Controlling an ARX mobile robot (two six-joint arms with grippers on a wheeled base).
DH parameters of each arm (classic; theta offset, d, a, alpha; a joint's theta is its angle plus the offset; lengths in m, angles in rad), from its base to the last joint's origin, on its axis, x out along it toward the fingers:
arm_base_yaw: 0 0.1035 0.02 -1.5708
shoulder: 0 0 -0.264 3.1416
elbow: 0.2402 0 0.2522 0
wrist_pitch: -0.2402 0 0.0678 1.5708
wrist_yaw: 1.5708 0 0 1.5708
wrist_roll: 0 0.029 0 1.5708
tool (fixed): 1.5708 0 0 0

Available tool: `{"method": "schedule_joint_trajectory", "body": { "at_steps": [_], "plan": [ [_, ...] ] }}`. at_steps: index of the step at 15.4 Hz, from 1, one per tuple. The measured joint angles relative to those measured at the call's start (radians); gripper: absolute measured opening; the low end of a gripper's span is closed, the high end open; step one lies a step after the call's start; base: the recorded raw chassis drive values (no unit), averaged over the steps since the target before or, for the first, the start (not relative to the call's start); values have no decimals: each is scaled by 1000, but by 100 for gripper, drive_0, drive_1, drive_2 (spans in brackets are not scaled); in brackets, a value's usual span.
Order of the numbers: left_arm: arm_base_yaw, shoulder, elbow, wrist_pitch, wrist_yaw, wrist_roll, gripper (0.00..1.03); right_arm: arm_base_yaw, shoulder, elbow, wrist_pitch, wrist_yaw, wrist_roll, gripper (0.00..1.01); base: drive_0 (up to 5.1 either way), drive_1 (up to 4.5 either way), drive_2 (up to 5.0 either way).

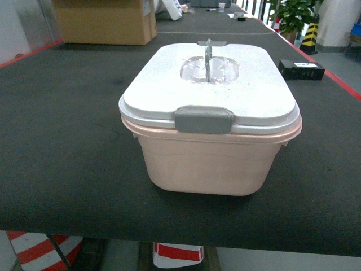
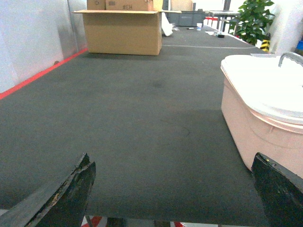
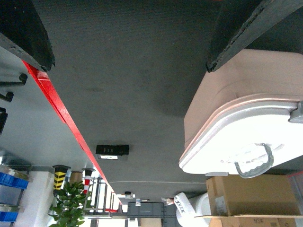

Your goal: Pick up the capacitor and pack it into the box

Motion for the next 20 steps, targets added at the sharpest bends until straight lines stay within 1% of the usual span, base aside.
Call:
{"method": "schedule_joint_trajectory", "body": {
  "at_steps": [20],
  "plan": [
    [0, 0, 0, 0, 0, 0, 98, 0, 0, 0, 0, 0, 0, 98, 0, 0, 0]
  ]
}}
